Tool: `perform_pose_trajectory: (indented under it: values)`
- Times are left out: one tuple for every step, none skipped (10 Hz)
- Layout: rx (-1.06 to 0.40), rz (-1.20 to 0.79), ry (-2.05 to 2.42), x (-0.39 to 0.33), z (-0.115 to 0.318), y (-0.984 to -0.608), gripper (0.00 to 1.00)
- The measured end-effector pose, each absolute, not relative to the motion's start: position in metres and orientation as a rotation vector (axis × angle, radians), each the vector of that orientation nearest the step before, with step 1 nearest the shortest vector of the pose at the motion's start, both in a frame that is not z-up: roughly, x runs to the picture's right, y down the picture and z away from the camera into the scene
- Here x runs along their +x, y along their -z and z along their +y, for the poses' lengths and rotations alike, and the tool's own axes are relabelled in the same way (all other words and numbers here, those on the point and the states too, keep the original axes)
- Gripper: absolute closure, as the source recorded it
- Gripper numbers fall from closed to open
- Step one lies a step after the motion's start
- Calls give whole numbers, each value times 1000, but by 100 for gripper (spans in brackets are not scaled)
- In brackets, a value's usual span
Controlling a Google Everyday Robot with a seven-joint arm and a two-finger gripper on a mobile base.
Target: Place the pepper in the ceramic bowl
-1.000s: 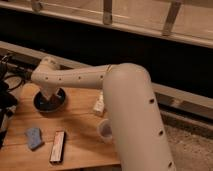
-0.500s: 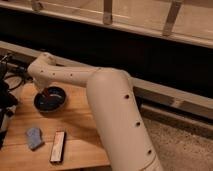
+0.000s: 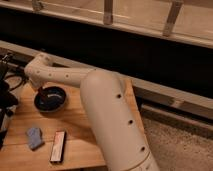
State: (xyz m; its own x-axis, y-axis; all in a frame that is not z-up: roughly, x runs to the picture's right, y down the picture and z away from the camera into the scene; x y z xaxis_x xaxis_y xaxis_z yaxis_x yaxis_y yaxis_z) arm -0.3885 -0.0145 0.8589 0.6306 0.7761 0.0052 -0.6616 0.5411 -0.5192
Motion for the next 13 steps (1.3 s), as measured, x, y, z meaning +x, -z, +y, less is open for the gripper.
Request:
perform_pose_trajectory:
  values:
    - [-504, -249, -862, -383, -12, -857, 36]
    - [-499, -249, -863, -377, -11, -857, 31]
    - [-491, -247, -867, -379, -10, -855, 21]
    - [-481, -234, -863, -385, -9, -855, 12]
    - [-481, -227, -864, -386, -8, -855, 11]
    - [-475, -211, -865, -379, -4, -856, 11]
    - [-469, -200, -869, -371, -1, -855, 11]
    - [-461, -193, -868, -369, 1, -853, 11]
    - [-455, -186, -865, -372, 3, -851, 11]
    - [-441, -170, -860, -376, 8, -848, 11]
    - [-429, -157, -865, -372, 10, -846, 11]
    - [-417, -147, -873, -367, 11, -845, 11]
    - [-409, -140, -880, -364, 10, -844, 11]
